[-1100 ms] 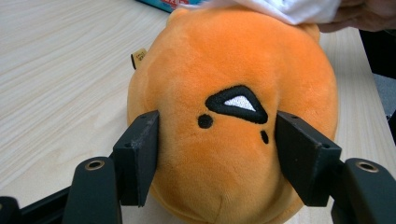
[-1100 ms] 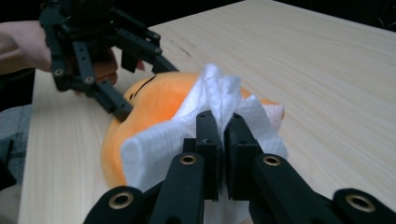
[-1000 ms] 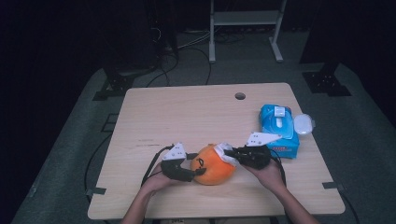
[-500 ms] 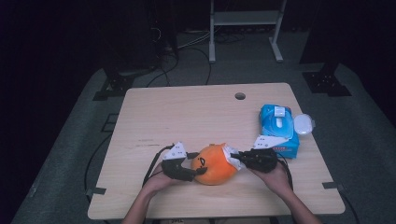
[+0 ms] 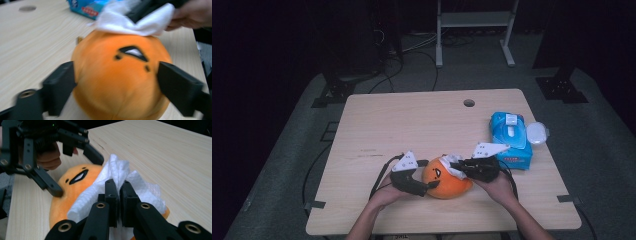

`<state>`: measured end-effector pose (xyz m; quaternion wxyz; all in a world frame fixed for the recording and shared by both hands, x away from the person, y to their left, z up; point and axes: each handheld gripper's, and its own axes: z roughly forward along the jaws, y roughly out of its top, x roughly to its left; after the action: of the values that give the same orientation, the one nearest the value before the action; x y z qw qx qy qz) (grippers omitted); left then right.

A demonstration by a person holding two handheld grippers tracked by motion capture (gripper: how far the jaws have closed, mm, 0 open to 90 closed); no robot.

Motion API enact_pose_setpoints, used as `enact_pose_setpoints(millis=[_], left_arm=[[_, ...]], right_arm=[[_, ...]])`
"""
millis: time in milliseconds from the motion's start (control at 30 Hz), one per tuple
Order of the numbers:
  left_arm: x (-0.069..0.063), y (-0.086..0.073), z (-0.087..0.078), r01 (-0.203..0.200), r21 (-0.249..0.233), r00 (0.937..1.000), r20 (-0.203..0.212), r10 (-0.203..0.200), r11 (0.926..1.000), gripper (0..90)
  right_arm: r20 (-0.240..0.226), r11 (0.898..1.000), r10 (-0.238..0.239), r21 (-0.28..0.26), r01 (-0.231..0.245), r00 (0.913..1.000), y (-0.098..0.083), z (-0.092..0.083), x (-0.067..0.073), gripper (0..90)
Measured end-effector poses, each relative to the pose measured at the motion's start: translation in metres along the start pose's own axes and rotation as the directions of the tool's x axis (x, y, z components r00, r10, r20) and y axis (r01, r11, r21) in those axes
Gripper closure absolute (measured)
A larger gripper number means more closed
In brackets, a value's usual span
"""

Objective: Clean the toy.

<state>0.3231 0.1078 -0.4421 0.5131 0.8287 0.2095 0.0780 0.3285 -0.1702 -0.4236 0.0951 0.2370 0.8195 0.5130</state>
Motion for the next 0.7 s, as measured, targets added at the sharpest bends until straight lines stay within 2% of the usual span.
enact_pose_setpoints(millis=[33,100,167,200,367,467,600,700], left_arm=[[0.001,-0.001,0.001,0.017,0.0,0.9999,0.0,-0.017,0.9999,10.9],[-0.001,-0.003,0.006,0.032,0.01,0.999,0.03,-0.032,0.9994,13.1],[-0.005,-0.003,0.008,-0.006,0.013,0.9997,0.022,0.006,0.9999,20.8],[-0.006,-0.002,0.008,-0.013,0.014,0.9998,0.018,0.013,0.9998,22.8],[-0.012,0.0,0.008,-0.078,0.018,0.997,0.01,0.077,0.9968,28.8],[-0.012,0.0,0.008,-0.082,0.018,0.9966,0.006,0.082,0.9965,29.9],[-0.011,-0.001,0.009,-0.075,0.003,0.9971,0.004,0.075,0.9971,28.0],[-0.014,0.001,0.01,-0.11,0.005,0.994,0.001,0.11,0.9939,29.5]], right_arm=[[-0.003,1.0,0.009,-0.004,-0.009,1.0,-0.002,-0.002,-0.001,84.8],[-0.01,1.0,0.024,-0.003,-0.024,0.9997,-0.005,-0.006,-0.001,84.8],[-0.012,1.0,0.02,0.003,-0.019,0.9997,-0.003,-0.009,0.001,84.8],[-0.013,1.0,0.014,0.004,-0.014,0.9998,-0.001,-0.01,0.003,84.8],[-0.035,1.0,-0.021,-0.011,0.021,0.9992,0.012,-0.005,0.008,84.8],[-0.031,1.0,-0.031,0.004,0.031,0.999,0.014,0.001,0.008,84.8],[-0.027,1.0,-0.025,0.01,0.025,0.9993,0.013,0.0,0.007,83.6],[-0.071,1.0,-0.014,0.013,0.015,0.9974,0.018,0.004,0.009,75.7]])
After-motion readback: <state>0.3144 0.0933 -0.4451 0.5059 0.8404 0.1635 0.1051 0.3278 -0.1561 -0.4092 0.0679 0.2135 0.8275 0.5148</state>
